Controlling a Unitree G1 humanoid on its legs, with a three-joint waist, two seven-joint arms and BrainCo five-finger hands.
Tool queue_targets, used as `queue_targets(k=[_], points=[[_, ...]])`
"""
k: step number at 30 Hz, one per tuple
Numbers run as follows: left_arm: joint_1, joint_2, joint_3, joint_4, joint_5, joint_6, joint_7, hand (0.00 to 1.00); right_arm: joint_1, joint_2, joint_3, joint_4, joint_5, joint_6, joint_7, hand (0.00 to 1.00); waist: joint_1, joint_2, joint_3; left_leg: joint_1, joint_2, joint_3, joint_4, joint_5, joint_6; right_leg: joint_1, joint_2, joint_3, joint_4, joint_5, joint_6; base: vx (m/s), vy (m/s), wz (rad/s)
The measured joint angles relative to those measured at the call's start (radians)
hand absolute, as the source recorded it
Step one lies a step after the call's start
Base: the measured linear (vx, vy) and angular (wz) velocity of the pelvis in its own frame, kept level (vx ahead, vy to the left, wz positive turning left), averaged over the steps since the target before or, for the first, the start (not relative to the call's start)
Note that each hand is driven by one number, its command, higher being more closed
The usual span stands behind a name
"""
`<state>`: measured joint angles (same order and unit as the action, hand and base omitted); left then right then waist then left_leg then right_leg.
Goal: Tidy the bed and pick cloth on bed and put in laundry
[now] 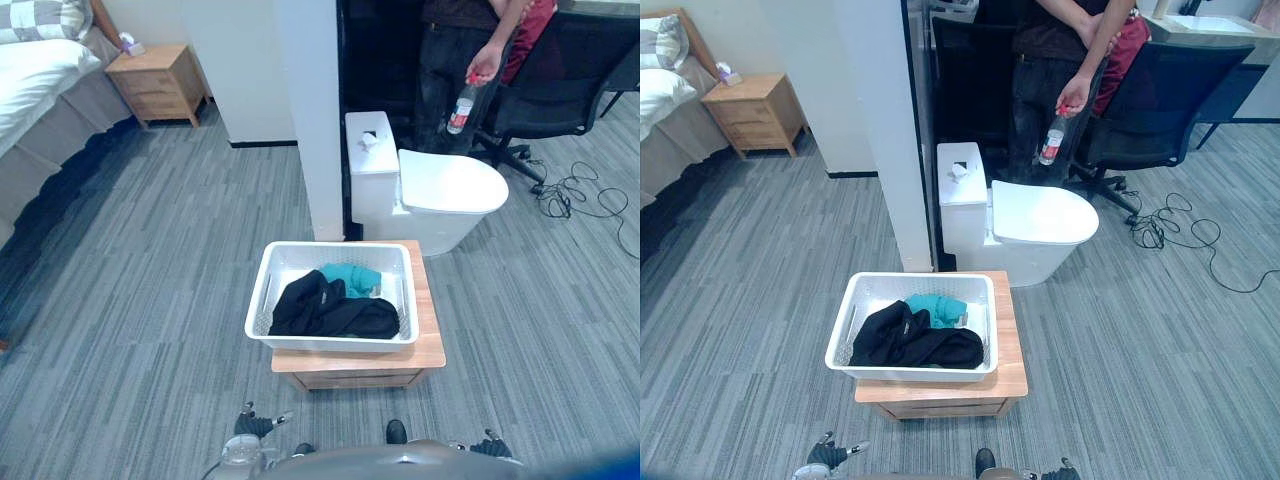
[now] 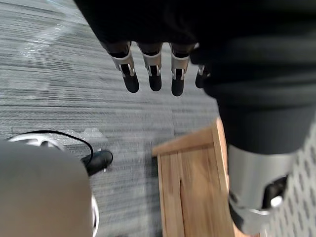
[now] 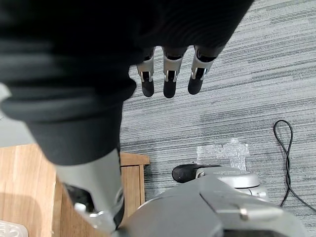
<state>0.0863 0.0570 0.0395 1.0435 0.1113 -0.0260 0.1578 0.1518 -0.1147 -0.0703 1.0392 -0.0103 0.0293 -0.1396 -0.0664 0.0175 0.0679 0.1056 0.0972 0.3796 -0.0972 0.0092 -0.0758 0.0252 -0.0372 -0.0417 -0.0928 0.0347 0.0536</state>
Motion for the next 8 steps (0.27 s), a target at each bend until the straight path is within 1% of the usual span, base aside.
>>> queue_targets(k=[3,8], points=[[-0.007,-0.001,-0.037,0.001,-0.002,0.001,-0.008,0.0,-0.002,0.0,0.0,0.0,0.0,0.0,0.008,0.0,0.0,-0.001,0.0,0.002,-0.003,0.0,0.0,0.0,0.002,0.002,0.001,0.0,0.0,0.0,0.0,0.02,0.014,0.0],[-0.007,0.0,-0.055,0.002,-0.007,0.0,-0.024,0.0,-0.011,-0.002,0.005,0.001,0.0,0.0,0.023,0.0,-0.001,-0.001,0.0,0.018,-0.003,0.0,0.0,-0.006,0.0,0.019,0.003,-0.001,-0.001,-0.004,-0.002,0.03,0.011,0.0]])
